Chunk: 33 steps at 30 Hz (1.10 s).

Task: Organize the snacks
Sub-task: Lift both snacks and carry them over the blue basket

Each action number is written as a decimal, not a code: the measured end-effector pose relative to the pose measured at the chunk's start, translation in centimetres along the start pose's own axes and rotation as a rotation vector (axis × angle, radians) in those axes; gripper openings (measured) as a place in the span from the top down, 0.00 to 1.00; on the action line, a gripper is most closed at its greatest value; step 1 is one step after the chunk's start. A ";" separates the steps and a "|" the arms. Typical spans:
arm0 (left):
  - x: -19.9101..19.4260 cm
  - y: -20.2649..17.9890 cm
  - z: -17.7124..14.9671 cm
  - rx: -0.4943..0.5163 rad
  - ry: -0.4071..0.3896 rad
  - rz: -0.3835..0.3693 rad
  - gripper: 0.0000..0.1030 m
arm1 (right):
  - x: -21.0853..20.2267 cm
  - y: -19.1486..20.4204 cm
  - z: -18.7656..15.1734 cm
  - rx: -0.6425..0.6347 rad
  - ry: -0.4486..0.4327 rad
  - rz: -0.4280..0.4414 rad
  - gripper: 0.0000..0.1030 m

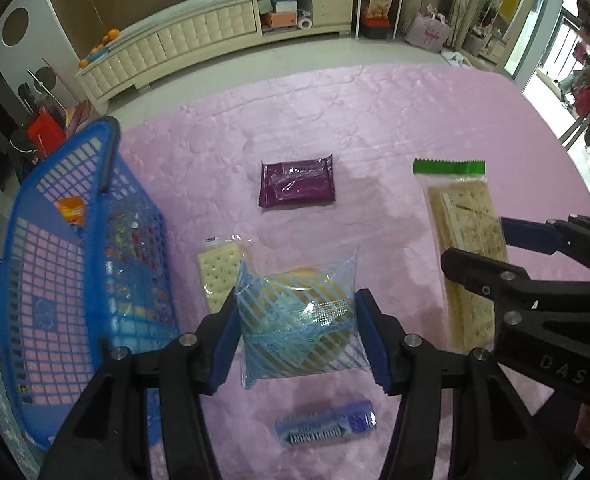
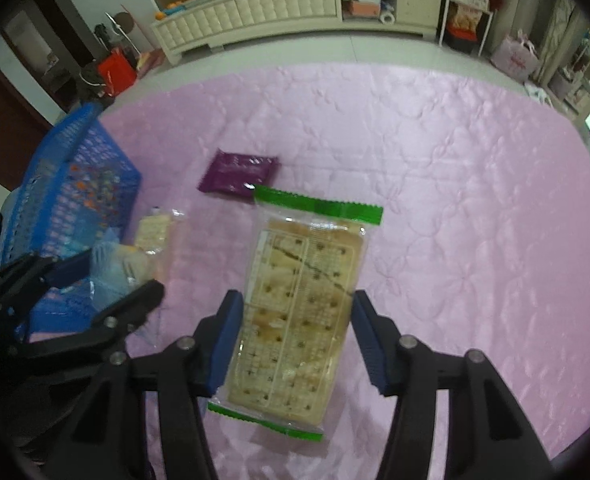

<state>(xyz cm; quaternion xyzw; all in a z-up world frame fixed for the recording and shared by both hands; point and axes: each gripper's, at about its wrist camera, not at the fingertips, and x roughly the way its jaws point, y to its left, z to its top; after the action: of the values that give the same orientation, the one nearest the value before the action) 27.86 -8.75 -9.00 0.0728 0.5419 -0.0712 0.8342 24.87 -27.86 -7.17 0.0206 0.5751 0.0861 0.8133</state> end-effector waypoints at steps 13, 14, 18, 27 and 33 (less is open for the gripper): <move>-8.6 4.0 -2.2 -0.049 -0.146 0.002 0.49 | -5.2 8.5 0.5 -0.103 -0.119 0.003 0.42; -9.3 4.7 -2.5 -0.053 -0.156 0.009 0.49 | -5.5 9.4 0.8 -0.120 -0.130 0.005 0.42; -11.3 7.8 -3.3 -0.094 -0.189 0.021 0.49 | -6.4 13.5 1.8 -0.211 -0.174 -0.013 0.42; -12.9 15.9 -5.7 -0.210 -0.201 0.060 0.49 | -5.7 22.9 2.8 -0.461 -0.219 0.002 0.42; -12.8 20.8 -7.7 -0.276 -0.187 0.092 0.49 | -3.2 27.2 3.5 -0.559 -0.193 0.012 0.42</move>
<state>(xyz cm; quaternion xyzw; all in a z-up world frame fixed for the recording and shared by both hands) 19.96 13.63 0.50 -0.0249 0.4625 0.0356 0.8856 23.95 -1.39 0.56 -0.1930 0.4490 0.2436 0.8377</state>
